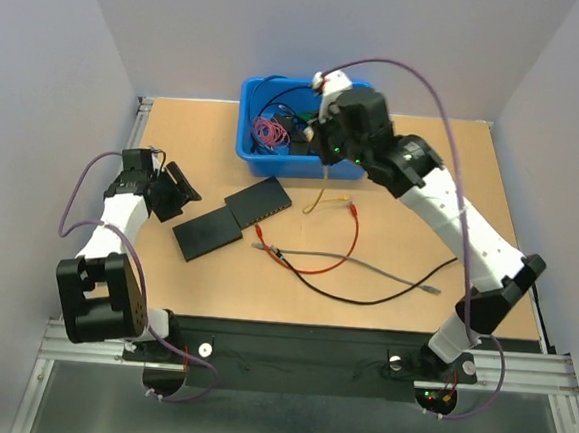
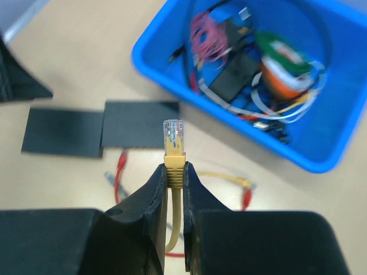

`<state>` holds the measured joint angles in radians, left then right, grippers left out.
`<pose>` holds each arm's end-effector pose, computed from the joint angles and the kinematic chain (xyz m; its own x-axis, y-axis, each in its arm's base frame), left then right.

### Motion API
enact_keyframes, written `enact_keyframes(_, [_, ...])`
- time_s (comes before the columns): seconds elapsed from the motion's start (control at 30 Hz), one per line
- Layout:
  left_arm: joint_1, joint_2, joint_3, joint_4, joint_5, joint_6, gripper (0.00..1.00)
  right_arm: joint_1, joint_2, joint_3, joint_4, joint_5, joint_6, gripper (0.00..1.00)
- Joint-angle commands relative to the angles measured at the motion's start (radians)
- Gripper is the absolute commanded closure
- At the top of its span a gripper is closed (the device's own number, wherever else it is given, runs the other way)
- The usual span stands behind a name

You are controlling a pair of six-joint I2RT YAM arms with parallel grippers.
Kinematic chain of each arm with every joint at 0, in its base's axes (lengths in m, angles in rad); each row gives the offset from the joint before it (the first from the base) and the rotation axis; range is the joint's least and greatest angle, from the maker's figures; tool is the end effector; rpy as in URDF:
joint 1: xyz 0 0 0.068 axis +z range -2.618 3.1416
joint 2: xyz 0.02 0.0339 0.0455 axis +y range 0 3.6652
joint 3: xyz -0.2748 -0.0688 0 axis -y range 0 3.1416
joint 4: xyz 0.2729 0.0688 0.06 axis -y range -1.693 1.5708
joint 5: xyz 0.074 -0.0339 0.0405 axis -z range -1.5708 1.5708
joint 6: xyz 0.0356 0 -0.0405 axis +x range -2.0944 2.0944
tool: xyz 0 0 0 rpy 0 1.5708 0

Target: Insert the plug into the switch port

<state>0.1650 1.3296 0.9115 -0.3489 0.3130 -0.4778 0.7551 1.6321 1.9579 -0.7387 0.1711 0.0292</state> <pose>0.3034 0.0394 0.2495 -0.6366 -0.5495 -0.5411 -0.2594 0.8133 -0.5208 0.2780 0.2533 0.4882 -0.3085 -0.2508 -0.9176 -0.5530 0.8321 -0.0416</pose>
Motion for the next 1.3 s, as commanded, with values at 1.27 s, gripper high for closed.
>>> enact_keyframes(1.27, [0.102, 0.086, -0.134, 0.018, 0.184, -0.013, 0.34, 0.28, 0.538, -0.306, 0.289, -0.38, 0.106, 1.0])
